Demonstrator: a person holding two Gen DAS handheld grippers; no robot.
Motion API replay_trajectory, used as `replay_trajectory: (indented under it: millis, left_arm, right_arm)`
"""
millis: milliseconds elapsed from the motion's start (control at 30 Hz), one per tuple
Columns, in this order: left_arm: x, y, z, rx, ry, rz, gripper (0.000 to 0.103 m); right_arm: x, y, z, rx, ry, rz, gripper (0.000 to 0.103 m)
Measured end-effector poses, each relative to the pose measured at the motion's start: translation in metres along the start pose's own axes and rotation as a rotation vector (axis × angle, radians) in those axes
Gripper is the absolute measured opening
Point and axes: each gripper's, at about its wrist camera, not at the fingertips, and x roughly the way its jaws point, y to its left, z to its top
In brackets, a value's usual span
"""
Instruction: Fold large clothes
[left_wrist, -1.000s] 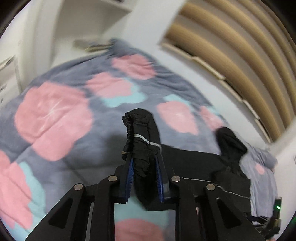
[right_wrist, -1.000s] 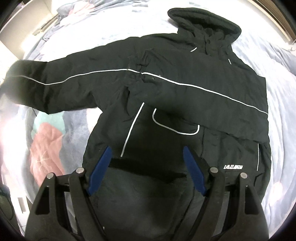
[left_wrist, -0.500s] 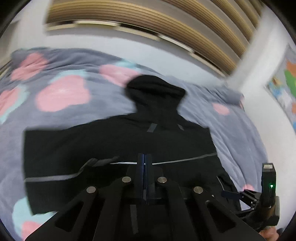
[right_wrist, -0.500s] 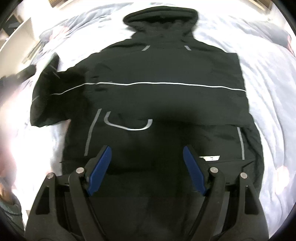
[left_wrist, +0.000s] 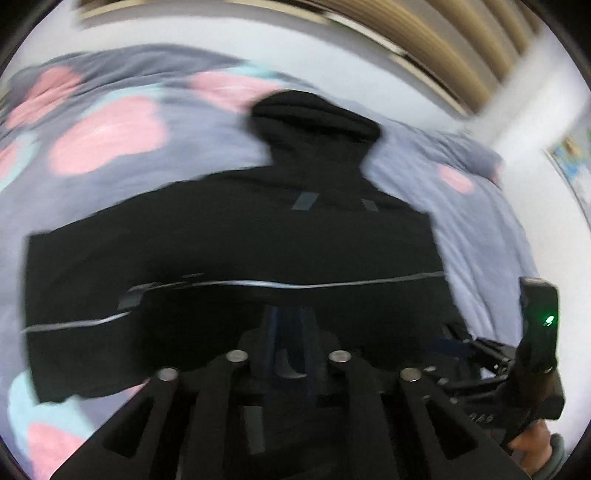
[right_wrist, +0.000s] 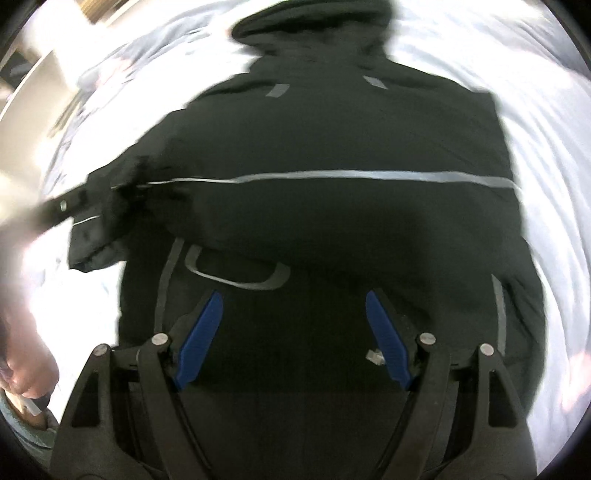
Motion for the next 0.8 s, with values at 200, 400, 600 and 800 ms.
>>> replay_trajectory:
  millis: [200, 400, 600, 800]
  left_arm:
    - [-0.041, 0.102, -0.011, -0.192, -0.063, 0.121, 0.038]
    - [-0.054, 0.157, -0.023, -0.287, -0.076, 0.156, 0.039]
    - [-0.043, 0.165, -0.028, -0.267, -0.040, 0.174, 0.039]
    - [-0.036, 0.156, -0.024, -0.225, -0.031, 0.170, 0.039]
  right_arm:
    - [0.034, 0.100, 0.049, -0.157, -0.012, 0.123, 0.078]
    - [0.088, 0.155, 0.077, -0.157, 0.049, 0.169, 0.078]
    - [0.121, 0.166, 0.088, -0.127, 0.074, 0.181, 0.060]
    - [0.086, 0.181, 0.076, -0.244, -0.030, 0.146, 0.020]
